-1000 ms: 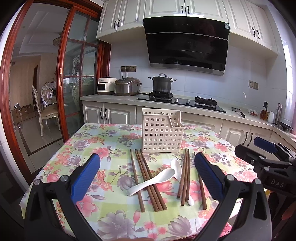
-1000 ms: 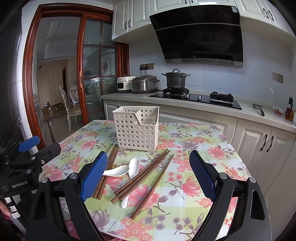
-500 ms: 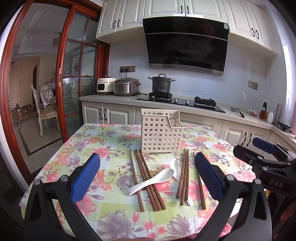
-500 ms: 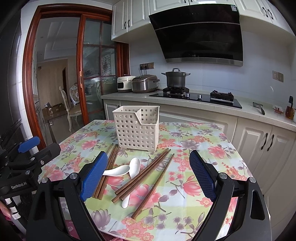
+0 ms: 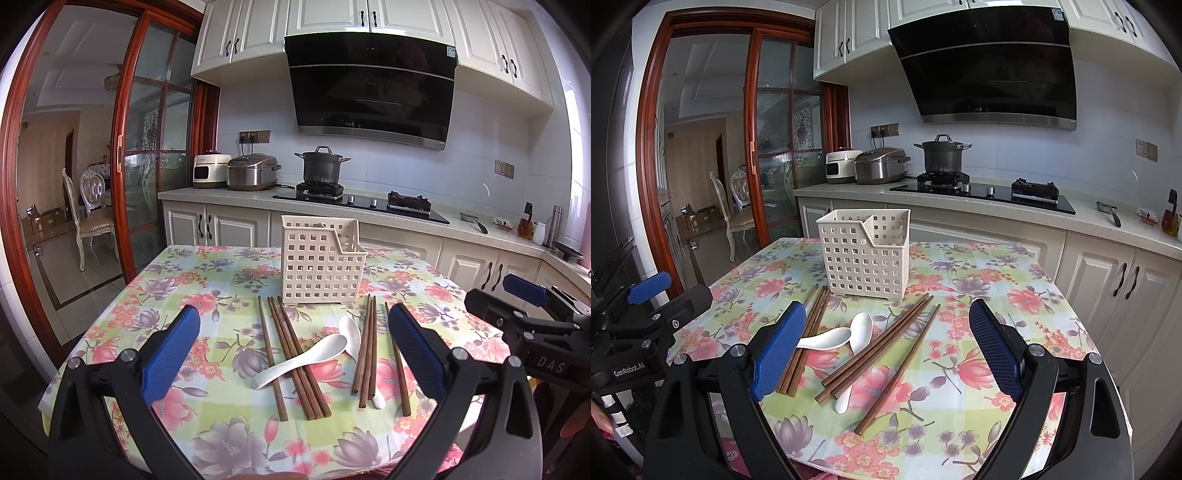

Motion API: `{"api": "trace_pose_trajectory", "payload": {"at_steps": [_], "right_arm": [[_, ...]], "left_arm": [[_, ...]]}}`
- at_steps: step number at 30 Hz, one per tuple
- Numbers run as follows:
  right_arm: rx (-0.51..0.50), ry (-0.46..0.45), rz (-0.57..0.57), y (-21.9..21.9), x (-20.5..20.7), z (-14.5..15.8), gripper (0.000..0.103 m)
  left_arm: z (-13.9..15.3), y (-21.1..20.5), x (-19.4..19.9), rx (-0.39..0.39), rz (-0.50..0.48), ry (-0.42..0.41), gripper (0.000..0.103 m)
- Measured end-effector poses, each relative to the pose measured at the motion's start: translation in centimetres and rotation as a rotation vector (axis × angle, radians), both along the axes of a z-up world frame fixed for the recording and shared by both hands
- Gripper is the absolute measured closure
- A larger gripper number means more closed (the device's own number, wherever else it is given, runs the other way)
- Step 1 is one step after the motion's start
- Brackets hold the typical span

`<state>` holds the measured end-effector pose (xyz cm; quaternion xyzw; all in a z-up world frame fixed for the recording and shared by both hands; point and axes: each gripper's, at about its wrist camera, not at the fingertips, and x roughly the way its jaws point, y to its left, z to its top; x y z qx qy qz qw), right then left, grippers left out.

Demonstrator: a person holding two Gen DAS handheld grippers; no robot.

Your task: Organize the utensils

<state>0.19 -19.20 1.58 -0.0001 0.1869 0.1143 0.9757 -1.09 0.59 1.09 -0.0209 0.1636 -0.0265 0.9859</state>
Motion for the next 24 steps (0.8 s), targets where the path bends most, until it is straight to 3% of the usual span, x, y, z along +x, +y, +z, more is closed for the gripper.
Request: {"api": "trace_pose_trajectory", "payload": {"at_steps": [24], "right_arm": [[0.007,0.010,0.003,0.11,-0.08,-0.20,0.018]], "left_arm": [[0.00,-0.03,-0.04,-0.001,-0.001,-0.001,0.004]]}}
